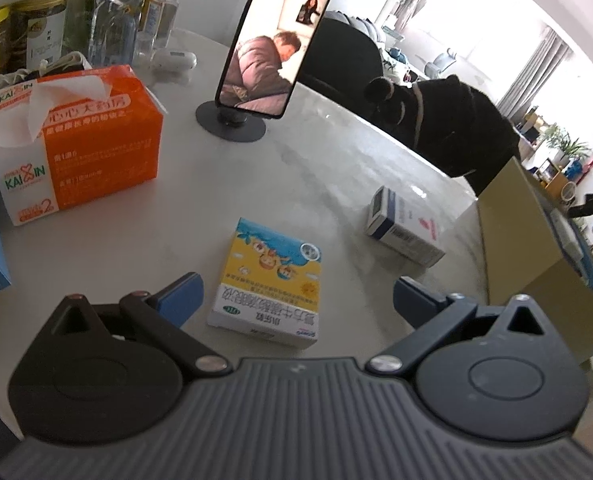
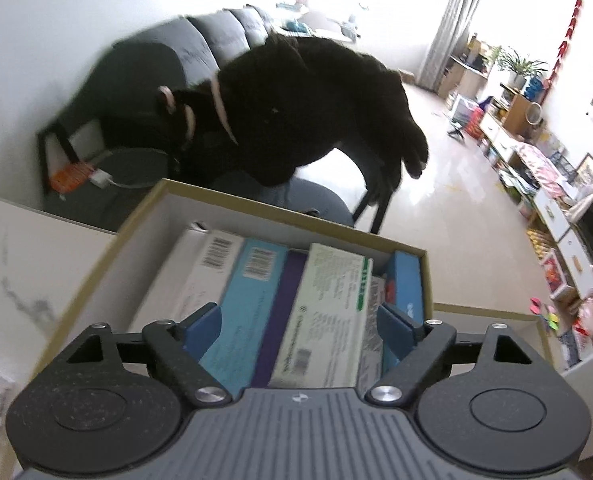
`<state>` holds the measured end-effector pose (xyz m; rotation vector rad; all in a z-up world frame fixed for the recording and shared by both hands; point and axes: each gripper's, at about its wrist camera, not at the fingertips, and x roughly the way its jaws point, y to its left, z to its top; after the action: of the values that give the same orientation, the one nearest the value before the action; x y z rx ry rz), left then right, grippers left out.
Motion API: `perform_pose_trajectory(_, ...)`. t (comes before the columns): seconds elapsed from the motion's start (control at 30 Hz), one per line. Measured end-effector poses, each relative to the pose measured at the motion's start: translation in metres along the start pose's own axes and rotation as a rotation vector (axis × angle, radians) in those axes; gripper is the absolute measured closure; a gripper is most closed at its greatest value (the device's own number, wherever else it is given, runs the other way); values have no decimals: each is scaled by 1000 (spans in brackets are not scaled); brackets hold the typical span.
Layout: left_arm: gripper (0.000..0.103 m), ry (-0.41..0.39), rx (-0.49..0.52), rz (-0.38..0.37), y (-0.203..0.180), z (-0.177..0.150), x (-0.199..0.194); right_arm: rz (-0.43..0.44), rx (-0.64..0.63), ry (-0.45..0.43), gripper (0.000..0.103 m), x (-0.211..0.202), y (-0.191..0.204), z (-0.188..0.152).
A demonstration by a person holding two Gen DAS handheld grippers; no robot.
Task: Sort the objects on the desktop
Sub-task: 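Lower the green-and-white box into the tan box and open the right gripper, then grasp the yellow cartoon box on the table with the left gripper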
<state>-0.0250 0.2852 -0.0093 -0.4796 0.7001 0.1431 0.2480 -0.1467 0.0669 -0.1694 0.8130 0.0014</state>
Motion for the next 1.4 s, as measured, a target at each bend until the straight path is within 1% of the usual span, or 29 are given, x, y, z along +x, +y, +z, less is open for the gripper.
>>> perform_pose_trajectory(0.17, 0, 12, 25, 26, 0, -4, 7, 67, 20, -59, 14, -36, 7, -23)
perform_pose_trajectory(0.23, 0, 12, 42, 36, -1, -6, 9, 90, 17, -93, 6, -51, 9, -35)
perform_pose_trajectory(0.37, 0, 16, 71, 48, -5, -9, 17, 132, 10, -161, 5, -79, 13, -57)
perform_pose_trajectory(0.5, 1, 16, 105, 69, -9, -11, 24, 164, 24, -203, 4, -99, 13, -78)
perform_pose_trajectory(0.63, 5, 12, 136, 91, -13, -12, 30, 164, 26, -256, 1, -116, 13, -98)
perform_pose_trajectory(0.7, 10, 6, 152, 108, -15, -12, 32, 159, 32, -287, 1, -123, 11, -110)
perform_pose_trajectory(0.77, 14, 1, 168, 132, -17, -13, 35, 150, 50, -319, 1, -129, 8, -126)
perform_pose_trajectory(0.93, 20, -24, 222, 199, -23, -17, 39, 148, 96, -352, 1, -137, 5, -156)
perform_pose_trajectory(0.97, 24, -29, 231, 210, -25, -18, 39, 147, 104, -354, 1, -137, 4, -161)
perform_pose_trajectory(1.0, 30, -35, 239, 221, -25, -19, 39, 146, 112, -356, 1, -138, 3, -166)
perform_pose_trajectory(1.03, 34, -40, 247, 231, -26, -19, 39, 144, 119, -360, 1, -138, 1, -171)
perform_pose_trajectory(1.17, 34, -51, 263, 242, -27, -21, 38, 142, 166, -375, 1, -142, -4, -186)
perform_pose_trajectory(1.3, 36, -55, 259, 247, -29, -20, 38, 136, 215, -383, 1, -146, -10, -199)
perform_pose_trajectory(1.4, 36, -50, 239, 229, -30, -19, 38, 120, 252, -394, 1, -150, -15, -209)
